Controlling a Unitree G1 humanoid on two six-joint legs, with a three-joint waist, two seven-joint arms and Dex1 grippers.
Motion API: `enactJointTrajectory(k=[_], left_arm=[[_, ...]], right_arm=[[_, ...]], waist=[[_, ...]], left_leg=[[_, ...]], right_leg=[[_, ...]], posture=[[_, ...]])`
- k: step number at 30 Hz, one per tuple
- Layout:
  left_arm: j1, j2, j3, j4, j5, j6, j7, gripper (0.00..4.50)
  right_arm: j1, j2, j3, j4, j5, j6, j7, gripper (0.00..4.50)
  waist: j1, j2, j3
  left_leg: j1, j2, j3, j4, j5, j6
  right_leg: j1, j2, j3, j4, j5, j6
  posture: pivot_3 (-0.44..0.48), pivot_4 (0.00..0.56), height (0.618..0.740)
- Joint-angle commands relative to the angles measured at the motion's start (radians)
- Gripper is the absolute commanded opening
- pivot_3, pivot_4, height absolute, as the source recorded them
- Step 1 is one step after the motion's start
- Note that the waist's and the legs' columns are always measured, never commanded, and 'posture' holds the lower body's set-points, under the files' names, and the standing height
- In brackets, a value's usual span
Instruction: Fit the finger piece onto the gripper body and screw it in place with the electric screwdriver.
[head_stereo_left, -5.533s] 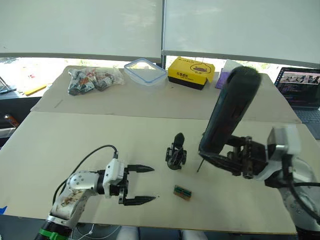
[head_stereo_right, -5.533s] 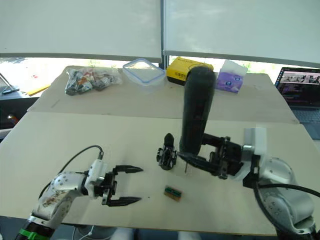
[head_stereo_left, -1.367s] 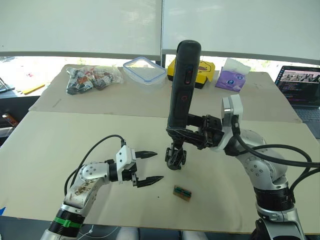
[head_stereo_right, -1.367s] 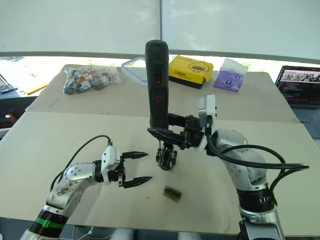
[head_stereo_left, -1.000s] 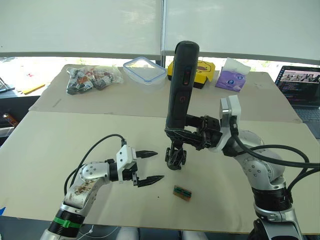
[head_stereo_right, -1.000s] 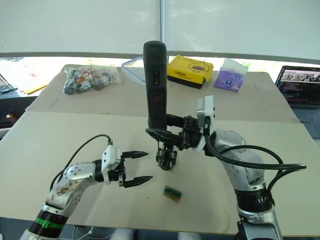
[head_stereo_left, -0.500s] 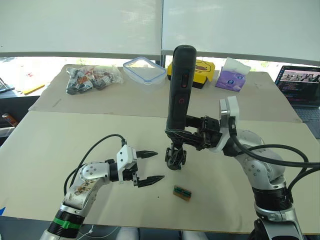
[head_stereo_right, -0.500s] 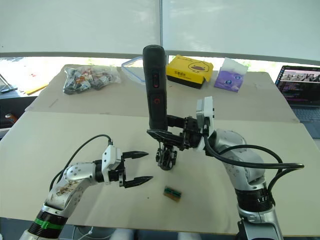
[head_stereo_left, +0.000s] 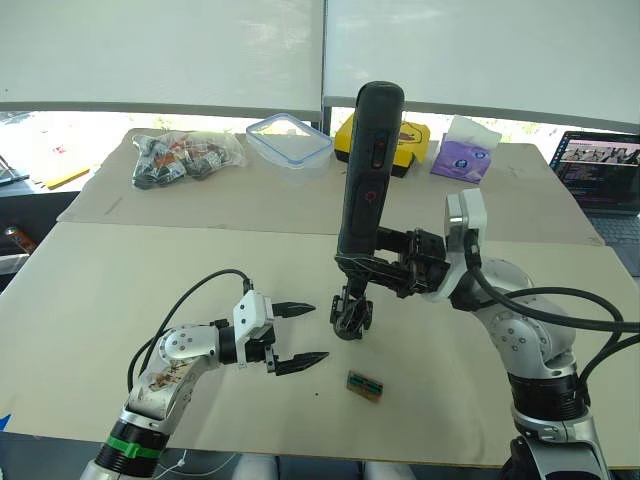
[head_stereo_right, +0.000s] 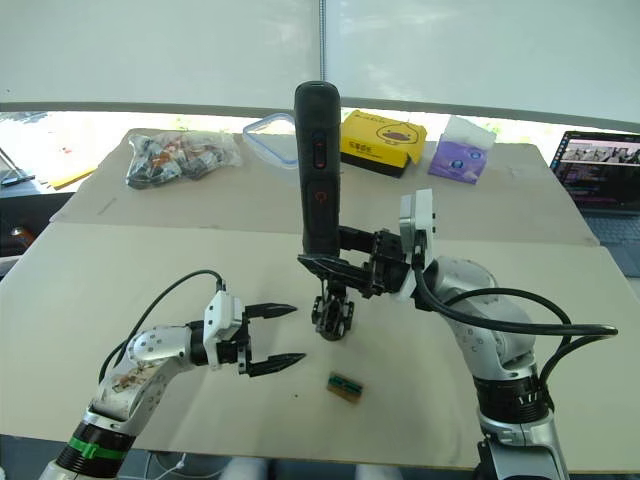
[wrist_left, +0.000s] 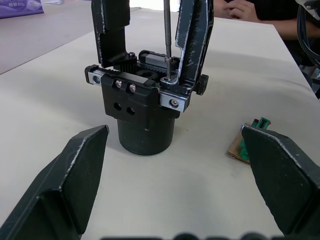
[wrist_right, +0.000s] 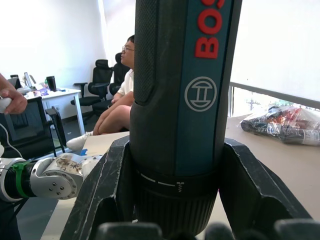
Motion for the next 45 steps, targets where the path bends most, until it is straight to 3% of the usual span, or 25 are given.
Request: enactJointTrajectory(k=[1, 45], left_arm=[[0.002, 0.005, -0.001, -0.036, -0.010, 0.001, -0.003, 4.50], [0.037, -0.003, -0.009, -0.006, 0.002, -0.045, -0.010, 4.50]], right_arm=[[-0.008, -0.004, -0.036, -0.036, 0.032, -0.020, 0.004, 1.96], [-0.021, 0.018, -0.019, -0.028, -0.011, -0.049, -0.007, 1.96]], waist=[[0.000, 0.000, 0.000], [0.000, 0.000, 0.000]], left_leg=[[0.000, 0.000, 0.000, 0.000, 0.000, 0.000], [-0.001, 0.000, 0.000, 0.000, 0.000, 0.000]], right_leg=[[0.000, 0.000, 0.000, 0.000, 0.000, 0.000], [-0.001, 0.000, 0.000, 0.000, 0.000, 0.000]], posture=[[0.000, 0.150, 0.740], [0.000, 0.150, 0.740]])
